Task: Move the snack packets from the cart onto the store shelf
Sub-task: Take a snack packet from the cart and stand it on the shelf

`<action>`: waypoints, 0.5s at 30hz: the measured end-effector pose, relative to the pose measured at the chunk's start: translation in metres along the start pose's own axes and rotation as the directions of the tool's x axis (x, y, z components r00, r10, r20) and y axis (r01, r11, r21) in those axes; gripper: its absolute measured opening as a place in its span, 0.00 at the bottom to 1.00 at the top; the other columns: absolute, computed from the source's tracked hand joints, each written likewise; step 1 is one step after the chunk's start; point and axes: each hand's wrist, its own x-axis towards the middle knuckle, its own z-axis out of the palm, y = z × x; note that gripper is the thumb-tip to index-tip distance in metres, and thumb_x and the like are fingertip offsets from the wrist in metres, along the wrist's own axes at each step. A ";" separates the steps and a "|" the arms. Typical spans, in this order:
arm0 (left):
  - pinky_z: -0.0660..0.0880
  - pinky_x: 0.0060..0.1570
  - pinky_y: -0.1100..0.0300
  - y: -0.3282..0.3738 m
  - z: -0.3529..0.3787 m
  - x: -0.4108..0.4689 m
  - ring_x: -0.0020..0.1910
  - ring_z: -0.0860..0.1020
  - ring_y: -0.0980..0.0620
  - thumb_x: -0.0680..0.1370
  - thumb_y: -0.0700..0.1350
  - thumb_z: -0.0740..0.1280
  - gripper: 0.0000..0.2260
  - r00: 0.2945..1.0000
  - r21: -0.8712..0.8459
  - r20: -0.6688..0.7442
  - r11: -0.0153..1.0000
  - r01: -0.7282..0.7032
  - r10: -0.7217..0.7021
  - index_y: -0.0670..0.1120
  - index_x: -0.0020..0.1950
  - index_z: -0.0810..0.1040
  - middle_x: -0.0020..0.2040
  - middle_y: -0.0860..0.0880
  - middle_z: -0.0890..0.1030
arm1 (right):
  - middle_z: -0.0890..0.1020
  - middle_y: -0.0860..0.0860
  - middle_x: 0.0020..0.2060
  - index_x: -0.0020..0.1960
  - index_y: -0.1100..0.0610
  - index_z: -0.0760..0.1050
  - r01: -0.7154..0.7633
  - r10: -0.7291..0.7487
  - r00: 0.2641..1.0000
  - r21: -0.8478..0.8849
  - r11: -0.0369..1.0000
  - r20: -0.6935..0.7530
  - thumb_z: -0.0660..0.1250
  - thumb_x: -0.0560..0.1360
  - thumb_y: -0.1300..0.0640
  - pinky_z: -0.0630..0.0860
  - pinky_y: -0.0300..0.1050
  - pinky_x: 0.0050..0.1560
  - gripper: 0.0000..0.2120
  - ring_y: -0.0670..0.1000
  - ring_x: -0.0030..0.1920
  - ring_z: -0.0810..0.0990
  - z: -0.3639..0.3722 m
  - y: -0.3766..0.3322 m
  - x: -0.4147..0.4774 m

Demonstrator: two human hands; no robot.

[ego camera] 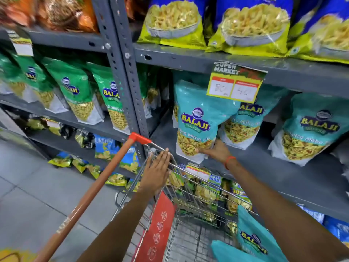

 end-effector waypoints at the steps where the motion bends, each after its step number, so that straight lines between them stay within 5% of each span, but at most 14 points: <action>1: 0.52 0.70 0.42 0.002 -0.003 0.000 0.76 0.55 0.49 0.82 0.55 0.41 0.28 1.000 -0.008 0.004 1.000 -0.007 0.007 0.41 0.76 0.60 0.77 0.45 0.58 | 0.83 0.53 0.54 0.56 0.52 0.77 0.019 -0.019 1.000 0.017 1.000 -0.012 0.79 0.60 0.50 0.76 0.53 0.61 0.26 0.52 0.56 0.80 0.001 -0.002 0.007; 5: 0.49 0.72 0.41 0.012 -0.010 0.007 0.77 0.51 0.50 0.81 0.54 0.43 0.28 0.999 0.021 -0.046 1.000 0.014 -0.013 0.42 0.77 0.55 0.78 0.46 0.52 | 0.81 0.53 0.59 0.60 0.50 0.73 0.049 -0.048 0.999 0.041 0.998 -0.006 0.80 0.58 0.50 0.73 0.56 0.65 0.32 0.53 0.59 0.78 -0.007 -0.010 0.021; 10: 0.46 0.72 0.41 0.020 -0.019 0.019 0.77 0.51 0.51 0.80 0.54 0.43 0.28 0.991 0.027 -0.104 0.996 0.083 -0.079 0.42 0.77 0.53 0.78 0.46 0.53 | 0.77 0.50 0.60 0.65 0.53 0.66 0.033 -0.030 0.998 0.057 0.998 -0.061 0.79 0.60 0.52 0.70 0.44 0.60 0.37 0.52 0.61 0.75 -0.015 -0.022 0.028; 15: 0.48 0.73 0.44 0.048 -0.017 0.022 0.76 0.53 0.50 0.81 0.54 0.45 0.27 0.988 -0.005 -0.151 1.000 -0.017 0.016 0.41 0.77 0.52 0.78 0.45 0.57 | 0.71 0.52 0.67 0.70 0.57 0.60 0.038 -0.001 0.975 0.162 0.986 -0.221 0.77 0.63 0.52 0.69 0.48 0.67 0.42 0.51 0.65 0.69 -0.009 -0.009 0.003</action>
